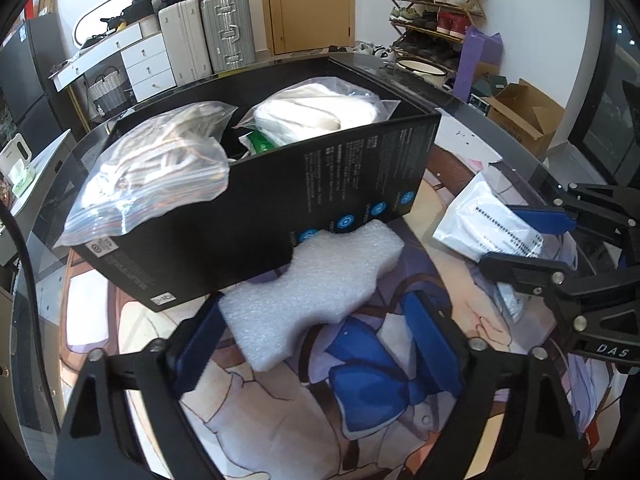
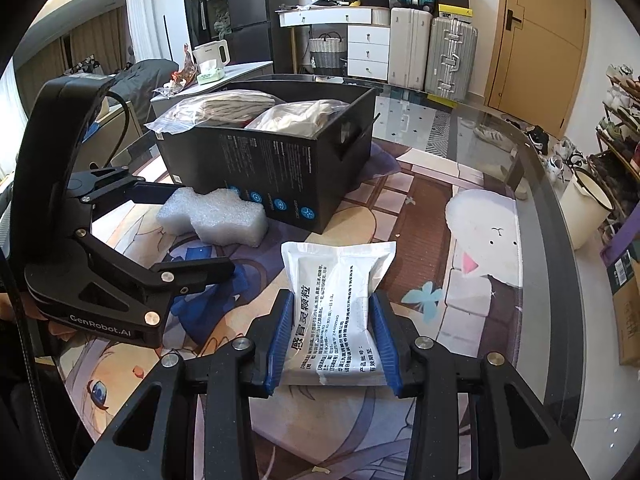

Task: Organize soft objects
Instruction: 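Grasp the white foam block with the left gripper while the right gripper lifts the sachet, then carry the foam block and sachet over the black box with both grippers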

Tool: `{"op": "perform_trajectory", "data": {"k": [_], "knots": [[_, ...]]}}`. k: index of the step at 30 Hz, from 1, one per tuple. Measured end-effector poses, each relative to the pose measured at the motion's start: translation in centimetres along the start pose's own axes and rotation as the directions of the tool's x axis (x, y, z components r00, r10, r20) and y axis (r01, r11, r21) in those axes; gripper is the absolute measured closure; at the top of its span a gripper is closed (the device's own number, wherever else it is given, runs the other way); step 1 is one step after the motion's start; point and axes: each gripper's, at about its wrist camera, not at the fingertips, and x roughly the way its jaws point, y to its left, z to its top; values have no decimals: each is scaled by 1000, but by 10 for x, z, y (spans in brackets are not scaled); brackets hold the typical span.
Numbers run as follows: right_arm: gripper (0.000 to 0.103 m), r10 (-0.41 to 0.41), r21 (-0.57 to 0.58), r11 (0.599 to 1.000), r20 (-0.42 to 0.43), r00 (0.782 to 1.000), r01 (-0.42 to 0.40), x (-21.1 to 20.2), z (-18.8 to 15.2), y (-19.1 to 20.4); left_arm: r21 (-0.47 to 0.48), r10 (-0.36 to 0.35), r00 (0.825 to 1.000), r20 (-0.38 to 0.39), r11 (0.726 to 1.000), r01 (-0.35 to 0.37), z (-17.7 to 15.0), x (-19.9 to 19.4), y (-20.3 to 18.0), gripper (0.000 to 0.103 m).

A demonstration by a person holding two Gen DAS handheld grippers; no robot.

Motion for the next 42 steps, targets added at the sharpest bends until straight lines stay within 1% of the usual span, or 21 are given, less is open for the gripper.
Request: {"op": "perform_trajectory", "data": {"k": [2,4,10,11,12,15,22,25,29,38,42], "knots": [[63,-1,-2,1000,-4,1000,1,1,0,1,0,-15,1000,4,1000,15,0,-1,0,25],[63,-1,-3,1000,-5,1000,1,2,0,1,10,-22,1000,14,1000,22,0,-2,-1,41],[63,-1,-3,1000,-5,1000,1,2,0,1,41,-41,999,21,998,40,-1,-8,-5,53],[63,-1,-2,1000,-4,1000,1,2,0,1,41,-45,999,22,998,44,-3,-9,-4,58],[63,-1,-2,1000,-4,1000,1,2,0,1,43,-48,999,25,998,47,-4,-11,-3,66],[63,-2,-1,1000,-4,1000,2,3,0,1,46,-49,999,22,998,48,-10,-15,0,69],[63,0,-2,1000,0,1000,0,2,0,1,26,-51,998,30,998,50,-23,-25,9,69],[63,3,-4,1000,6,1000,-3,2,1,1,7,-75,996,39,997,75,-29,-29,12,69],[63,15,-7,1000,22,1000,-15,-3,2,4,-3,-88,995,56,996,88,-36,-34,17,70],[63,58,-20,998,94,994,-56,-18,10,13,-25,-115,987,111,993,118,-49,-57,29,71],[63,69,-29,997,130,989,-66,-28,14,20,-45,-129,980,153,990,137,-53,-70,36,71]]}}
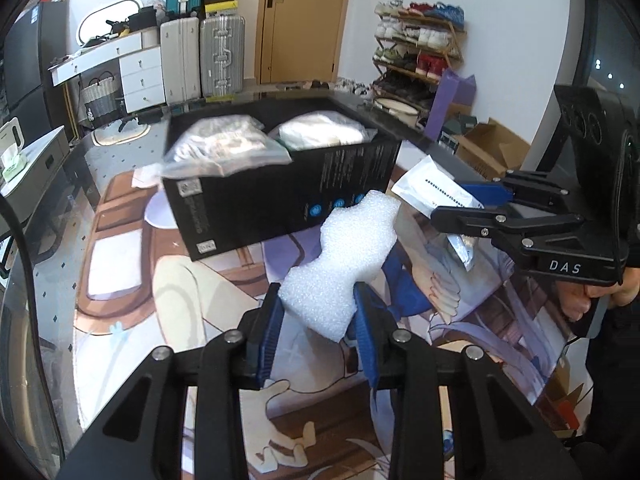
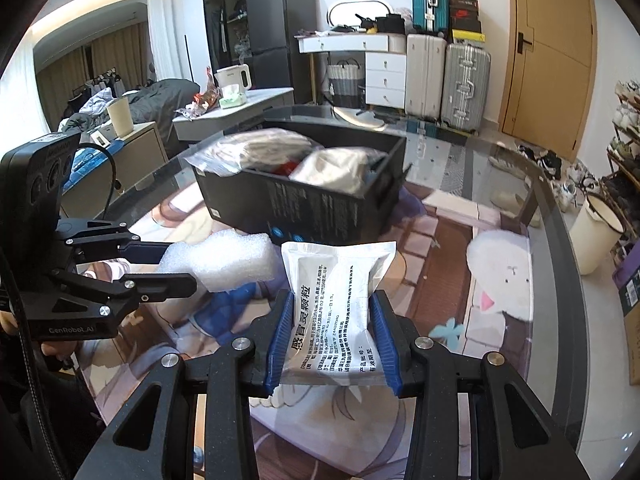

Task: Organize soft objects
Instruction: 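Carry the foam block and sachet over the black box with both grippers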

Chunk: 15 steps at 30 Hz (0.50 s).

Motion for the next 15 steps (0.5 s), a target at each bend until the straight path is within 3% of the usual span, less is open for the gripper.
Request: {"op": "perform_trajectory", "data": {"k": [8,15], "knots": [[63,-4,27,1000,103,995,1,-22,16,8,-50,-16,995,98,999,21,8,-27,12,71],[63,-29,45,999,159,987,22,-31,33,17,-90,24,985,169,996,-9,21,-45,30,71]]}}
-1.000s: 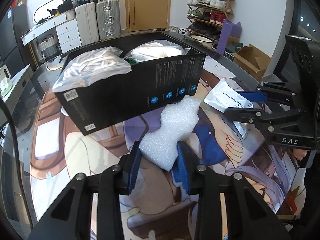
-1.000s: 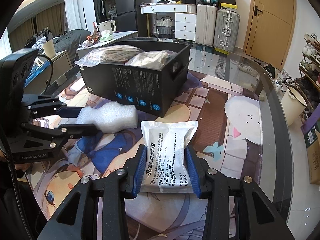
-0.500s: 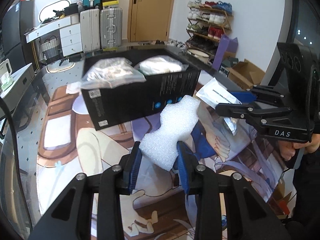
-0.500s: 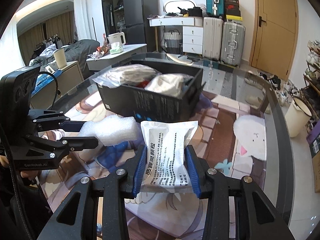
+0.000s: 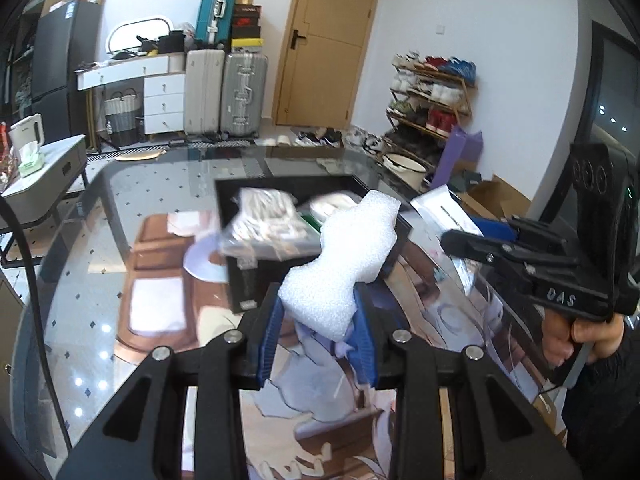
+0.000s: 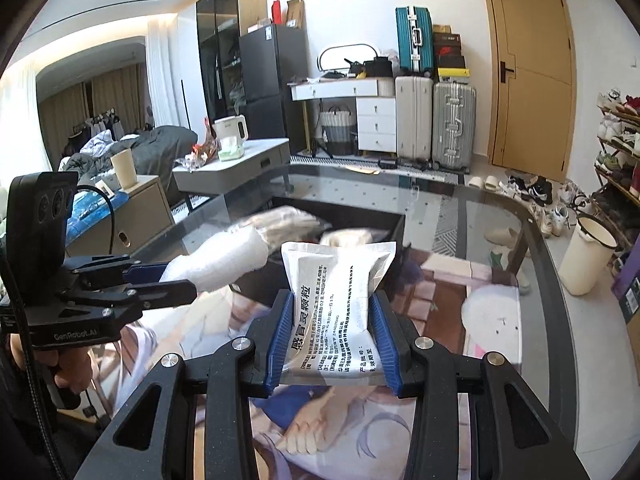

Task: Organize soft objects
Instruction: 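Carry the foam block and sachet over the black box with both grippers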

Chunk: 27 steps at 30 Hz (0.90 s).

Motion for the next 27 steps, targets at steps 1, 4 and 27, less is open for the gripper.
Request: {"op": "perform_trajectory", "data": {"k": [1,4,27], "knots": [[63,-2,0,1000,2,1000,2,1,3,2,-5,7,1000,8,1000,-7,3,-1,2,71],[63,-7,-2,1000,5,1000,7,4,10,8,-21,30,999,36,999,-29,13,-1,7,71],[63,-76,96,993,31,997,73,60,55,2,-82,133,989,72,989,-127,46,45,37,70]]}}
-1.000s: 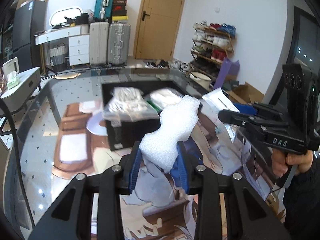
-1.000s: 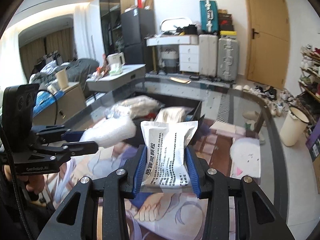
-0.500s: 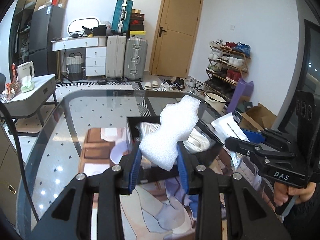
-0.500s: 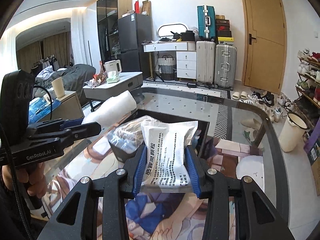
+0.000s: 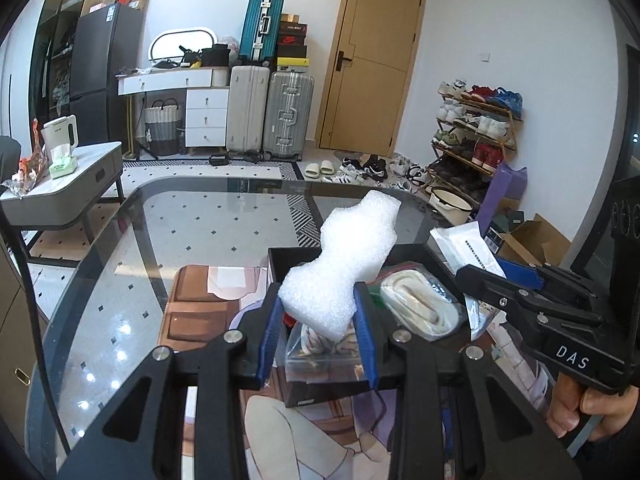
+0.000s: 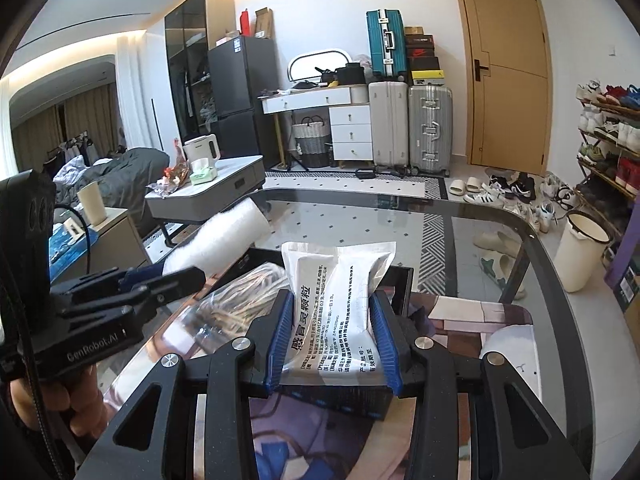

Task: Organize soft objects
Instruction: 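Carry the foam block and sachet over the black box with both grippers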

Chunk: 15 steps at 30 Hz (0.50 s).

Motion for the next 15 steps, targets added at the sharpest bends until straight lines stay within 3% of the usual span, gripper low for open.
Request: {"op": "perform_trajectory", "data": {"k": [15], "knots": [[64,-8,-1,1000,-70,998,8,50,-2,-9,30,23,999,-41,999,-22,-4,39,-11,70]]}}
